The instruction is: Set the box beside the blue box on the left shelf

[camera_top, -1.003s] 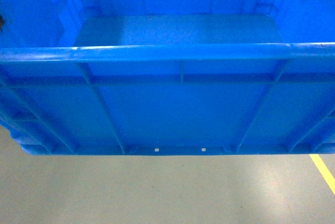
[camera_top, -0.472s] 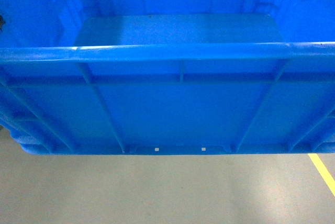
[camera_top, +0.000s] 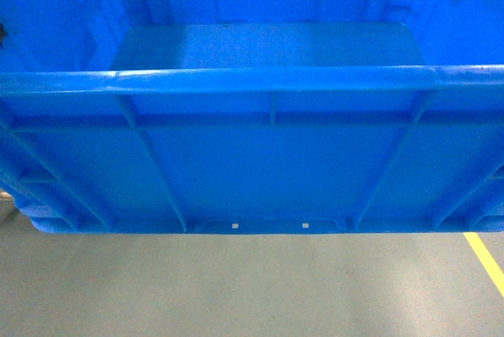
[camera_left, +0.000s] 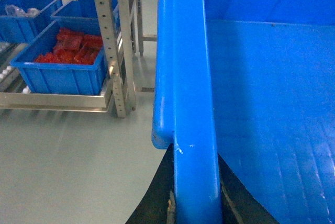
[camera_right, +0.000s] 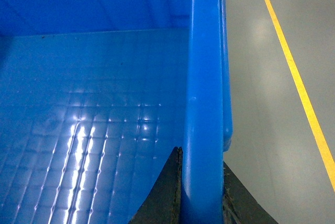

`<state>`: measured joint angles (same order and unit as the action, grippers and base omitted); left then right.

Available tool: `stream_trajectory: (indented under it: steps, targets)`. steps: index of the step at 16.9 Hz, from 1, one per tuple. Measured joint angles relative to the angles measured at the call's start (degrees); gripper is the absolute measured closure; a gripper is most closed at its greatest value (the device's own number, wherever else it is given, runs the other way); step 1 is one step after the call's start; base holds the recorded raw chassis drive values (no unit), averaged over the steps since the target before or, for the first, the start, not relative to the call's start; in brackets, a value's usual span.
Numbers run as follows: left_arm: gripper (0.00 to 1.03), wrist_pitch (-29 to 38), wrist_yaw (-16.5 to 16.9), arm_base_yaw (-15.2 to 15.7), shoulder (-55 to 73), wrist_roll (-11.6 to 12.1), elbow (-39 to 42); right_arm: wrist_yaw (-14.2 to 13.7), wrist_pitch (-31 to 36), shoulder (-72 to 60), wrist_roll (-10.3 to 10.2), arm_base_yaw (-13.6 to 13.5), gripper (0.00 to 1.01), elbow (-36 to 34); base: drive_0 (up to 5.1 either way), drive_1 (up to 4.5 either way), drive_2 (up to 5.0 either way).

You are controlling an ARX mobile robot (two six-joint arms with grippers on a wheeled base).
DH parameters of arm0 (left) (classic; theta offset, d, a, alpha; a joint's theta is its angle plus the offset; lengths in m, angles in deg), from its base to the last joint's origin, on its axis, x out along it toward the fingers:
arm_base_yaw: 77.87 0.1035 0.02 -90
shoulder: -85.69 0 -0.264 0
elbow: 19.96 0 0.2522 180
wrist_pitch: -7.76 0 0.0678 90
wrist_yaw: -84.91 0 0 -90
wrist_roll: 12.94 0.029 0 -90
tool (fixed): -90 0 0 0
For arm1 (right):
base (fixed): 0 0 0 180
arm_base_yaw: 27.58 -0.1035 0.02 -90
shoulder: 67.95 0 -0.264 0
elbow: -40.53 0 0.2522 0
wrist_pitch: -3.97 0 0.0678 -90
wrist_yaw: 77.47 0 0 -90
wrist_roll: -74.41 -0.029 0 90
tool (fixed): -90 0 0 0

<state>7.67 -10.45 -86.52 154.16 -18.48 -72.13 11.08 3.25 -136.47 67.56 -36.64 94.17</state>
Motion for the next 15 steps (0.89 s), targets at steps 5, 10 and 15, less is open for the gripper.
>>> stream_trajectory:
  steps: [5,10,15]
  targets:
    - [0.96,-0.2,0.0,0.0,0.0,0.0,0.0,0.0,-0.2,0.0,0.0,0.0,0.92,0.0,0.1,4.35,-4.2]
    - [0.96,0.0,0.0,0.0,0.0,0.0,0.0,0.0,0.0,0.0,0.0,0.0,0.92,0.0,0.0,4.28,-4.2]
    - [0.96,0.2,0.0,0.0,0.2,0.0,0.0,0.0,0.3,0.0,0.0,0.0,0.92,0.0,-2.0,3.49,-1.6]
